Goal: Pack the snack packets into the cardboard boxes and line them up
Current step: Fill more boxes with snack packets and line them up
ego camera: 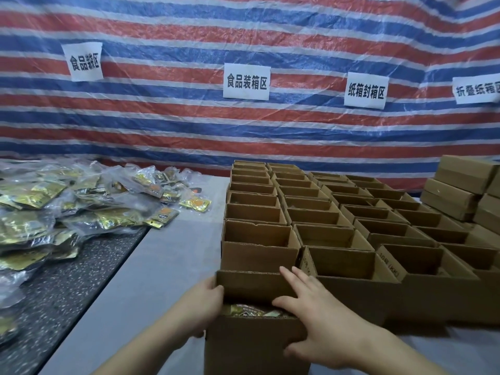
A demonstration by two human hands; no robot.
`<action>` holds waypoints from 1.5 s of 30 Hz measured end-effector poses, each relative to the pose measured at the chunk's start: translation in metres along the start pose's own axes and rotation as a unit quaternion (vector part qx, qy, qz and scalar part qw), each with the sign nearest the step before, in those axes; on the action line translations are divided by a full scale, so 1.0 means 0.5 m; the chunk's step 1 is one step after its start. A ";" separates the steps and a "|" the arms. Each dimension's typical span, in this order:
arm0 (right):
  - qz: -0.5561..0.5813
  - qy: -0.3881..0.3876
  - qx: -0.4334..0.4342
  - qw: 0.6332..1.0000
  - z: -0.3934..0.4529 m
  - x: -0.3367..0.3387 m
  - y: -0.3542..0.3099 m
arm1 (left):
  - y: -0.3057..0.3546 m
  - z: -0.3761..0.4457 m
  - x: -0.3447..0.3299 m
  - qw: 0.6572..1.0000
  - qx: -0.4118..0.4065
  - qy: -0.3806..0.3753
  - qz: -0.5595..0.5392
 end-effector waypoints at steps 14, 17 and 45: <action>-0.146 0.050 0.094 0.984 0.281 -0.015 -0.245 | -0.120 0.158 0.293 0.985 0.054 0.143 0.084; -0.195 0.037 0.073 0.977 0.371 -0.003 -0.248 | -0.106 0.232 0.319 0.985 0.049 0.145 0.080; -0.196 0.008 -0.052 0.979 0.931 0.040 0.025 | 0.037 0.847 0.279 0.987 0.025 0.155 0.034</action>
Point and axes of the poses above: each hand's wrist, its own z-axis towards the middle knuckle, its own x-axis out of the back of the hand, y = z × x, the point moved 3 cm from there along z, towards the middle knuckle, and after that the axes turned 10 degrees about y, right-handed, at the moved point
